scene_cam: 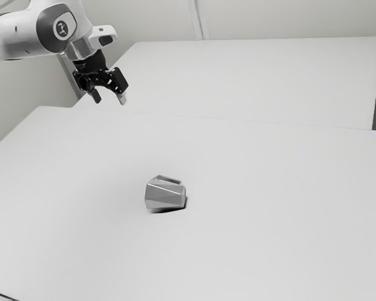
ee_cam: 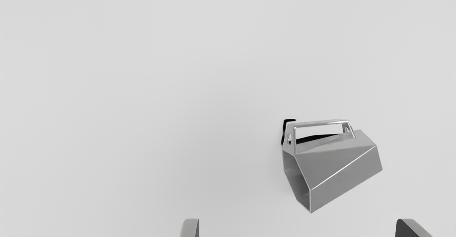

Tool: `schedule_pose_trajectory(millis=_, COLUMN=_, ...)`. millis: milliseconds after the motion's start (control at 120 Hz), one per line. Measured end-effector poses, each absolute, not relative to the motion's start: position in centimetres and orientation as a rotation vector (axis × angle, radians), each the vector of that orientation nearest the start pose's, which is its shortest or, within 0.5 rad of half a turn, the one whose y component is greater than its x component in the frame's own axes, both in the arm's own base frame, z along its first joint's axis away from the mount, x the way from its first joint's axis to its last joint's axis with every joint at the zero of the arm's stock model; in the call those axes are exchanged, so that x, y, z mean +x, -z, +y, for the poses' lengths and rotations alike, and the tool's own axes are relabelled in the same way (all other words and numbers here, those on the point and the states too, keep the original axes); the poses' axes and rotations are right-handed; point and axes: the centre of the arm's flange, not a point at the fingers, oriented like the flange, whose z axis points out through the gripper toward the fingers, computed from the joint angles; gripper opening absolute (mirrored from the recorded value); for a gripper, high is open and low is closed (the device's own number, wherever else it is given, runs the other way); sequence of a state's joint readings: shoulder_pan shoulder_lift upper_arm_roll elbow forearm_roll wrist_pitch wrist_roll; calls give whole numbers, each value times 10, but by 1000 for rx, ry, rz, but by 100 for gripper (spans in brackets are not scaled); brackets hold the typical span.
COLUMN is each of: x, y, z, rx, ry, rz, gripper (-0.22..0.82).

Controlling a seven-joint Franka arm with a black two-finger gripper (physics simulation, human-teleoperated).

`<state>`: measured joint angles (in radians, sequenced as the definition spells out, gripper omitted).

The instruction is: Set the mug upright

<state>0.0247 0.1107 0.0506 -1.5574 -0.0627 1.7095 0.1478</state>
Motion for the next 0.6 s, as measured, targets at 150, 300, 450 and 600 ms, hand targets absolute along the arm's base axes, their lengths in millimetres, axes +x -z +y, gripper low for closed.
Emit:
schedule_pose_trajectory(millis=150, x=598, y=-580, z=38, rx=-3192, ry=76, rz=89, gripper=60)
schedule_pose_trajectory(millis=300, x=595, y=-577, z=37, rx=-3197, ry=59, rz=80, gripper=60)
schedule_pose_trajectory(millis=450, x=574, y=-550, z=27, rx=-3267, ry=-45, rz=53, gripper=60)
schedule_pose_trajectory(millis=600, x=550, y=-517, z=13, rx=-3425, ry=-129, rz=-3, gripper=60)
